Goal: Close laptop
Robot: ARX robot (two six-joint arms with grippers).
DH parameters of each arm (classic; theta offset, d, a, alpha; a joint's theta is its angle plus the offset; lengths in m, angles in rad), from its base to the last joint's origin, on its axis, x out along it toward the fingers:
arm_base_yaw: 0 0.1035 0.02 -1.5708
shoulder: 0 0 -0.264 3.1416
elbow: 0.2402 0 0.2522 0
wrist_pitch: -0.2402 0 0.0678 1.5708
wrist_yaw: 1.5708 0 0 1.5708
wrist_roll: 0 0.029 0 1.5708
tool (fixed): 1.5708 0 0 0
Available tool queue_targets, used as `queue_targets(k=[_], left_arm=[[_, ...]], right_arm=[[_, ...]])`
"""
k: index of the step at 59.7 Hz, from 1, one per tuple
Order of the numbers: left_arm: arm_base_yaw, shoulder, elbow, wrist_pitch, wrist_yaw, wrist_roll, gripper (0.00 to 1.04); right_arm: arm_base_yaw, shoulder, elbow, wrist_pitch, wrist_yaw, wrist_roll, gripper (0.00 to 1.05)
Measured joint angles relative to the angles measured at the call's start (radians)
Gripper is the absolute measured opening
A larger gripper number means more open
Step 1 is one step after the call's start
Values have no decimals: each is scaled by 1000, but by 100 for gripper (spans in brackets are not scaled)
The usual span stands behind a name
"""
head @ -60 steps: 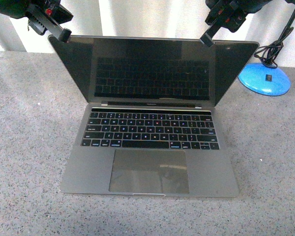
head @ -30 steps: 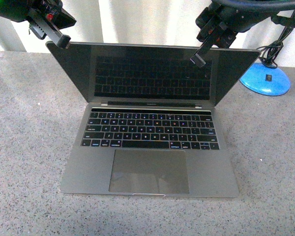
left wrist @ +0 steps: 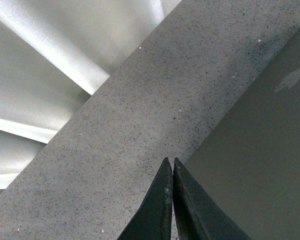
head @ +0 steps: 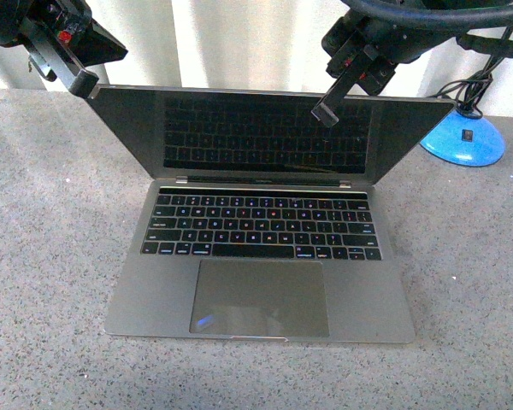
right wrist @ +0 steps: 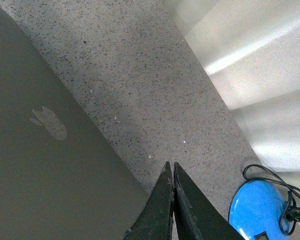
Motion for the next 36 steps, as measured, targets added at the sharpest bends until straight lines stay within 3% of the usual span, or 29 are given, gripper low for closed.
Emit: queue_targets(k=[36], left_arm=[[-54,-10,-52,-21,16,2,4]], right_arm=[[9,-31,-82,41,1,35,1]])
